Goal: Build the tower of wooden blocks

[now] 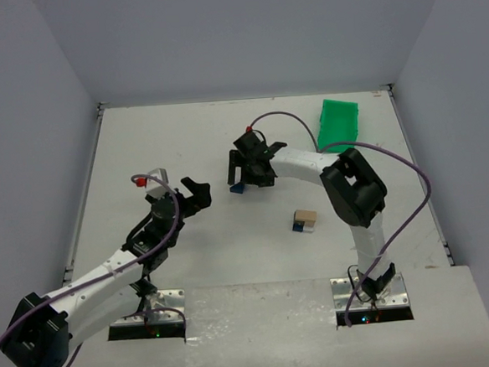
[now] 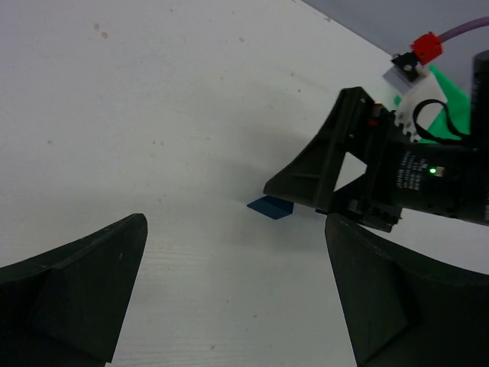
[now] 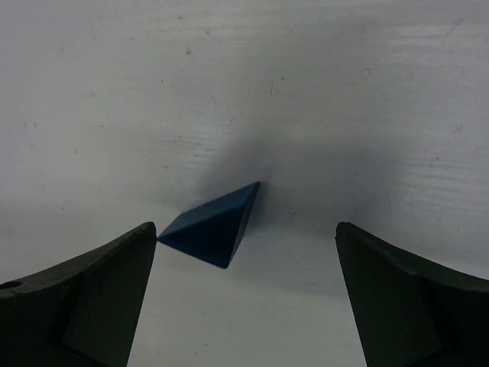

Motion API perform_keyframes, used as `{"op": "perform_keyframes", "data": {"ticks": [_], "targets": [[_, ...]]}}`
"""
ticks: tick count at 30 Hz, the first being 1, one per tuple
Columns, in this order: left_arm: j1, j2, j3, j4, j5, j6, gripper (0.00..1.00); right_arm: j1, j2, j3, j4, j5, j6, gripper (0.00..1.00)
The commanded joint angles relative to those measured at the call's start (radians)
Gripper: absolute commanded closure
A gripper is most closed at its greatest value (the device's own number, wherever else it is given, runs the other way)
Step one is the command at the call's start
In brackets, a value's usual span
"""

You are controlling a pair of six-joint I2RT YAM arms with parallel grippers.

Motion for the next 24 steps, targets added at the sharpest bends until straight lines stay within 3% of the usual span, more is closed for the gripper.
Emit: {"op": "perform_keyframes", "data": {"ticks": [1, 7, 9, 12, 16, 24], "targets": [[0.003, -0.044, -0.017, 0.106, 0.072, 0.033, 0.0, 0.025, 0.058, 0.112, -0.028, 0.117, 0.051, 0.01], [0.003, -0.033, -0.023, 0.122, 0.068, 0.039, 0.0, 0.036, 0.096, 0.131, 0.006, 0.138, 0.058, 0.03], [0.002, -0.021, -0.023, 0.129, 0.08, 0.04, 0.0, 0.04, 0.105, 0.129, 0.007, 0.143, 0.074, 0.08], [0.002, -0.008, -0.024, 0.127, 0.069, 0.039, 0.0, 0.049, 0.109, 0.102, 0.03, 0.174, 0.094, 0.2], [0.004, 0.002, -0.027, 0.125, 0.056, 0.031, 0.0, 0.05, 0.125, 0.1, 0.032, 0.207, 0.114, 0.47], [0.002, -0.004, -0.037, 0.13, 0.047, 0.033, 0.0, 0.054, 0.104, 0.057, 0.039, 0.229, 0.121, 0.7]]}}
